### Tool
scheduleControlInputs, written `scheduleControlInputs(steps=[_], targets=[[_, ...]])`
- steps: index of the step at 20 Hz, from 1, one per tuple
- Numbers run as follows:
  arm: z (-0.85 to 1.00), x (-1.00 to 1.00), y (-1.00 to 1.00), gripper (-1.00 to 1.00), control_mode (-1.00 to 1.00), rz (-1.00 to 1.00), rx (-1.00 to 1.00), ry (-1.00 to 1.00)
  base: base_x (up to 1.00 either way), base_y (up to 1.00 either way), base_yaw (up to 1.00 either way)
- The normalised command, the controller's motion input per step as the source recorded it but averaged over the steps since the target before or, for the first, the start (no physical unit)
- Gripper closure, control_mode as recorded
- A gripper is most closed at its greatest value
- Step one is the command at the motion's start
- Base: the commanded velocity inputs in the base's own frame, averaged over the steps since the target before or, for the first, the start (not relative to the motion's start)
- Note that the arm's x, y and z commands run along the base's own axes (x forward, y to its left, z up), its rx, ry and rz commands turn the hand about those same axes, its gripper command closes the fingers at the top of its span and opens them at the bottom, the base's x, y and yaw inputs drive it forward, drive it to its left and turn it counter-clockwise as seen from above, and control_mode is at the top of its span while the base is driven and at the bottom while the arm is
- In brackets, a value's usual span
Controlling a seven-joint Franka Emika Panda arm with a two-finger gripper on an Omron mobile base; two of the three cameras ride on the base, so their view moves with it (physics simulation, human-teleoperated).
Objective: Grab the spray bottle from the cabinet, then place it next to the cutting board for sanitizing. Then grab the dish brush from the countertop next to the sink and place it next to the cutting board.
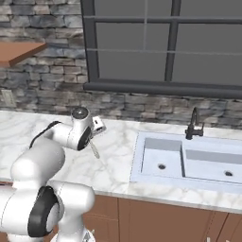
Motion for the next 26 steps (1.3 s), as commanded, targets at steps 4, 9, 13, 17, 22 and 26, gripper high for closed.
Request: scheduleControlInputs(steps=[4, 9, 13, 17, 22, 26], targets=[[0.0, 0.0, 0.0, 1.0, 1.0, 0.0, 0.0, 0.0, -0.47, 0.02, 0.05], [0.0, 0.0, 0.0, 1.0, 1.0, 0.0, 0.0, 0.0, -0.51, 0.03, 0.05], [0.0, 0.0, 0.0, 1.0, 1.0, 0.0, 0.0, 0.0, -0.44, 0.56, 0.14], [0.0, 0.0, 0.0, 1.0, 1.0, 0.0, 0.0, 0.0, -0.3, 0.91, 0.33], [0.0, 0.0, 0.0, 1.0, 1.0, 0.0, 0.0, 0.0, -0.16, 1.0, 0.47], [0.0, 0.0, 0.0, 1.0, 1.0, 0.0, 0.0, 0.0, 0.0, 0.45, 0.87]])
